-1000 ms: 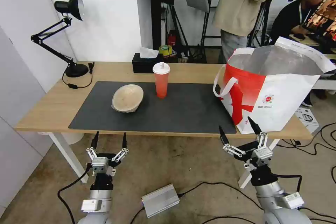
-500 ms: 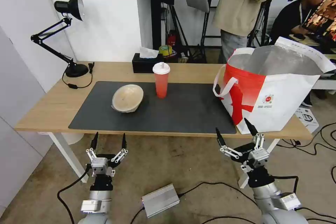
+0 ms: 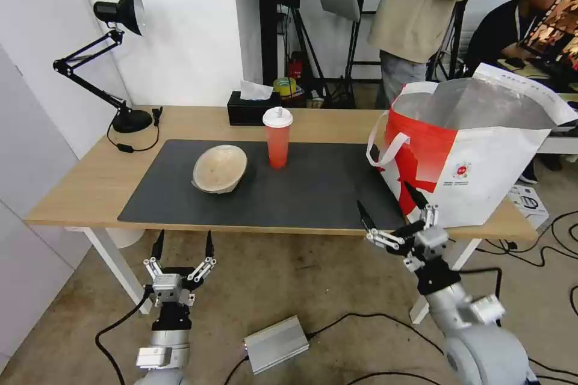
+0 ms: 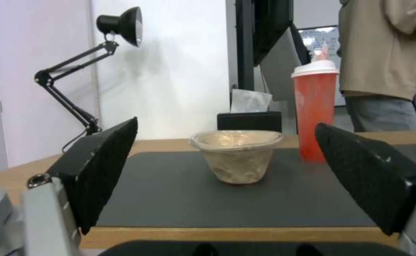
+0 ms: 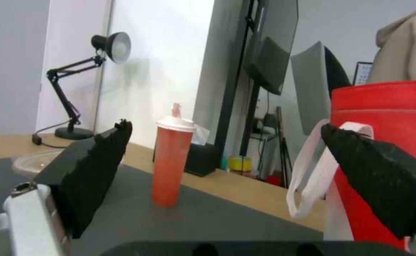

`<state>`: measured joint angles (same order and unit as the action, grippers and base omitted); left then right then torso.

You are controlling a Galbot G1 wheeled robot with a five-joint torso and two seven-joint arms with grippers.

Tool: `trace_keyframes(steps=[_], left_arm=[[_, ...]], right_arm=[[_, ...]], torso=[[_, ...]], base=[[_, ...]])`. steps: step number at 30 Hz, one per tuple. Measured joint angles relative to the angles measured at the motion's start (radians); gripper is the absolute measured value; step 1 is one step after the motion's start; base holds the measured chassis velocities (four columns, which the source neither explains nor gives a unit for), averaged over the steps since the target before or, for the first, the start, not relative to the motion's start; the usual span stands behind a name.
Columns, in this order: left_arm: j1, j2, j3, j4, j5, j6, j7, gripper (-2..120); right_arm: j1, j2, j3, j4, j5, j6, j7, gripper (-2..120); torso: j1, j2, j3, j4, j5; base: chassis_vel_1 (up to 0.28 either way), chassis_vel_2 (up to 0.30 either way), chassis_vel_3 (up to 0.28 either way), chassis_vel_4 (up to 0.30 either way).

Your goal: Pick up the trash from the table and place it into the takeout bag.

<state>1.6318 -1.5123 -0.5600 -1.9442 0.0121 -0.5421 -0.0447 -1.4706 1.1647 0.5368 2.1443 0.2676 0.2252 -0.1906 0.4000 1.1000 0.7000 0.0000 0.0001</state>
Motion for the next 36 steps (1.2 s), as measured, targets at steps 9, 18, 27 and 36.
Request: trace_keyframes(steps=[9,18,27,36], left_arm=[[-0.022,0.002,0.004,0.018,0.001,0.002,0.002,100],[-0.046,0.004,0.031,0.034,0.004,0.018,0.006,100],[-0.072,0.013,0.037,0.055,0.011,0.028,0.006,100],[-0.086,0.022,0.045,0.064,0.008,0.033,0.006,100]], right_arm=[[0.116,-0.107,-0.045,-0.044,0.128,-0.097,0.004,100],[0.239,-0.196,-0.102,-0.09,0.211,-0.175,0.026,100],[0.347,-0.224,-0.179,-0.142,0.27,-0.232,0.034,100],[0.408,-0.254,-0.232,-0.182,0.329,-0.27,0.047,100]], torso=[[0.0,0.0,0.0,-0.0001,0.0001],[0.0,0.0,0.0,-0.0001,-0.0001],[0.0,0.0,0.0,0.0001,-0.0001],[0.0,0.0,0.0,0.0,-0.0001]], base=[[0.0,0.0,0.0,0.0],[0.0,0.0,0.0,0.0],[0.0,0.0,0.0,0.0],[0.0,0.0,0.0,0.0]])
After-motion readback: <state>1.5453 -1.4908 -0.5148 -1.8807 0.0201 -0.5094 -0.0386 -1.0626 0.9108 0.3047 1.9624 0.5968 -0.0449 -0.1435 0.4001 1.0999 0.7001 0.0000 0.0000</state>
